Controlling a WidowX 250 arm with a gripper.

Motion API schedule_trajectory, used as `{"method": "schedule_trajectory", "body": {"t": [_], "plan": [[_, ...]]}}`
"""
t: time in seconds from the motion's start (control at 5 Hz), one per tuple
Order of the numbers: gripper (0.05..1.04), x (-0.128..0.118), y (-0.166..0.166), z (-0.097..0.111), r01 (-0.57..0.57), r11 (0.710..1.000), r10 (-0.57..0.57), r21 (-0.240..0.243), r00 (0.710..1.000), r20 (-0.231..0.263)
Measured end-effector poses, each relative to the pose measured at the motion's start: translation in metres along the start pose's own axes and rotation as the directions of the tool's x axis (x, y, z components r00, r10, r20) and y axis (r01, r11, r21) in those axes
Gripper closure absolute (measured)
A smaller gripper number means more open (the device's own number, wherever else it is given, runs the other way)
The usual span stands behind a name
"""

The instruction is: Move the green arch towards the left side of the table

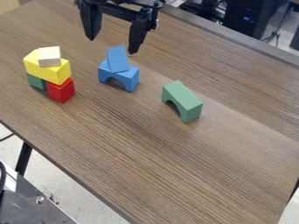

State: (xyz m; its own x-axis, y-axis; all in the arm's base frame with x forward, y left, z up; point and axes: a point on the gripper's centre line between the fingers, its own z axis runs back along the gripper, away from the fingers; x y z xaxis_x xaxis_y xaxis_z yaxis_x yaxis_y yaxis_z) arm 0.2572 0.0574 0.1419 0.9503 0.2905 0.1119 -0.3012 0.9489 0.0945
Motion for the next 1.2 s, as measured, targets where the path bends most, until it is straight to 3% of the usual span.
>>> {"method": "schedule_trajectory", "body": {"t": [0.4, 0.6, 0.8, 1.0, 1.2], "plan": [[0.084, -0.001, -0.007, -0.010, 0.009, 1.000, -0.009, -0.008, 0.999, -0.049], [0.084, 0.014, -0.032, -0.002, 0.045, 0.997, -0.046, -0.063, 0.999, -0.008], [0.084, 0.027, -0.053, 0.010, 0.010, 0.993, -0.003, -0.115, 0.998, 0.061], [0.084, 0.038, -0.066, 0.012, -0.145, 0.986, 0.148, -0.078, 0.988, 0.033], [0.084, 0.047, -0.076, 0.007, -0.256, 0.964, 0.255, -0.071, 0.967, -0.018]]}}
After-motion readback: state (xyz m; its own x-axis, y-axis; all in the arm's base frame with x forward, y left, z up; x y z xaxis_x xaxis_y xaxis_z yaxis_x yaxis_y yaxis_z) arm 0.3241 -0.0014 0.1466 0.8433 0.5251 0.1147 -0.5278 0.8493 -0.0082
